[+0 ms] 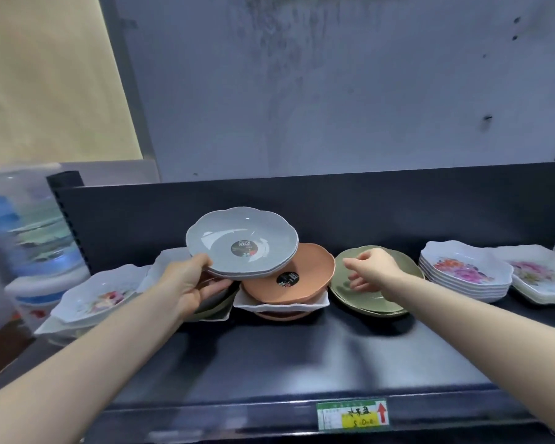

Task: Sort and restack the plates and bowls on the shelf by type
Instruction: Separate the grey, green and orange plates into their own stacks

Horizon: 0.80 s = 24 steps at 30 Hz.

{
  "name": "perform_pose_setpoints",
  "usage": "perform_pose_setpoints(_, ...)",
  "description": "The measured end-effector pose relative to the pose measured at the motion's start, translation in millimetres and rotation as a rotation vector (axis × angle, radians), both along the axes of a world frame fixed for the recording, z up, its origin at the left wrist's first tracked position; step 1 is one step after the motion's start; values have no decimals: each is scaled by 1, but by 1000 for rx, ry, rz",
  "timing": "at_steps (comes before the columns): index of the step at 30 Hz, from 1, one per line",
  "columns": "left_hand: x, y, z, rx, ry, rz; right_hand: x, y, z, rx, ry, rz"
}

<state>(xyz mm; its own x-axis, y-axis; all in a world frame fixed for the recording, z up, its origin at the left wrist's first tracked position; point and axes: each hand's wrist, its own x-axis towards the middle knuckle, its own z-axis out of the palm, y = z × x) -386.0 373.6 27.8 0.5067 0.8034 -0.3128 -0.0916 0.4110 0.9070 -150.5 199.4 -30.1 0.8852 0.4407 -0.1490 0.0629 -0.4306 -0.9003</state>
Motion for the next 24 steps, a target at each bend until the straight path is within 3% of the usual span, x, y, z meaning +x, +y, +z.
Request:
perform_pose_setpoints(2,-5,-1,-1,12,3,8,-7,16,0,16,117,52)
perform_pose_setpoints(10,-21,4,-7,-3,-7,70,-10,34,-4,175,226,-72)
perform_pose_setpoints(24,-3,-10,-13,19,10,128,5,-13,62,372,-166,-121)
